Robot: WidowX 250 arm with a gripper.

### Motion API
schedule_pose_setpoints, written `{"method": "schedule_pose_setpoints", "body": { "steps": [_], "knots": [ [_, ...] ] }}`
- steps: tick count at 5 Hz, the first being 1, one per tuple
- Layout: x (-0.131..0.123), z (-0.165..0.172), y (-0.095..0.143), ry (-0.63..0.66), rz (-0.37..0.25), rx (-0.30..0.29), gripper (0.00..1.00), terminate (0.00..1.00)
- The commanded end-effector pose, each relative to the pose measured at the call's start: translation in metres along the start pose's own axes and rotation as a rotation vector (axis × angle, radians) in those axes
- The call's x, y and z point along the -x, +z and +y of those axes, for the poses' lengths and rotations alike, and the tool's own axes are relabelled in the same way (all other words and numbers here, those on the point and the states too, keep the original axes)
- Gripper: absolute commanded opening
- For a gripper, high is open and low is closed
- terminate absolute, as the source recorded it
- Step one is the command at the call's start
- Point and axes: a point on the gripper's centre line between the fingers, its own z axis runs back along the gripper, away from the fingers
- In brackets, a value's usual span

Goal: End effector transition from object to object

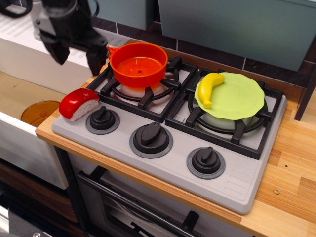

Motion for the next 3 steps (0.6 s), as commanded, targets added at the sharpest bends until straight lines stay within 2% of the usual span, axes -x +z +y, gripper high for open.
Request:
{"method": "schedule_pose_setpoints", "body": {
  "steps": [1, 2, 3],
  "knots": [
    [-0.002, 0.014, -0.011, 0.002, -0.077, -0.004, 1.00, 0.00],
    [0.009, 0.008, -0.030, 0.024, -0.074, 0.021, 1.00, 0.00],
    [0.016, 0.000, -0.044, 0.043, -0.053, 0.033, 1.00, 1.00]
  ]
}}
